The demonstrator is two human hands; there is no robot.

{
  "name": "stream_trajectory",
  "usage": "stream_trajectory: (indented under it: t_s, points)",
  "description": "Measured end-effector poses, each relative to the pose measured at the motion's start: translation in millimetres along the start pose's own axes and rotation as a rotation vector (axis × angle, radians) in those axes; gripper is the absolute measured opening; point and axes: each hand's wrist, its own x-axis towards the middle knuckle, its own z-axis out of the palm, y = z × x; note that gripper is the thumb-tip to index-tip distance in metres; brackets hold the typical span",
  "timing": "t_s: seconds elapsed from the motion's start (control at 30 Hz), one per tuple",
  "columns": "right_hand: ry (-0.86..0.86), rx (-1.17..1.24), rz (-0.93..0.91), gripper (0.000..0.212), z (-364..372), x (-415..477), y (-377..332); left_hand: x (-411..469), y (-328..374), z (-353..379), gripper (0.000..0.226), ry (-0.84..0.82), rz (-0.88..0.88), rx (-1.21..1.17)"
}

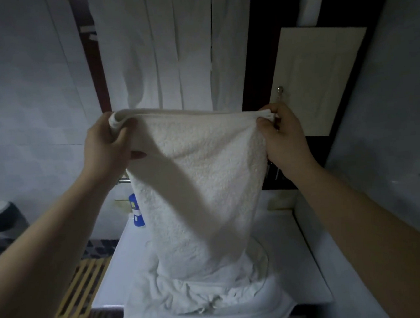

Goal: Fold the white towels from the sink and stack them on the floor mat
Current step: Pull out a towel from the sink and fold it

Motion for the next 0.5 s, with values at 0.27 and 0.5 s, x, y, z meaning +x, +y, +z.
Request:
stream_trajectory:
  t_s: [0.27,0.5]
  points:
    - [-0.031,-0.042,0.099,0.022,-5.1,-70.1,-9.0,-42.0,-11.8,-37.4,0.009,-0.142,0.149,0.174]
    - [-0.062,0.18,0.124,0.028,-10.2,-114.4,-33.7,-69.5,-3.3,-74.6,0.01,-0.178,0.3,0.104]
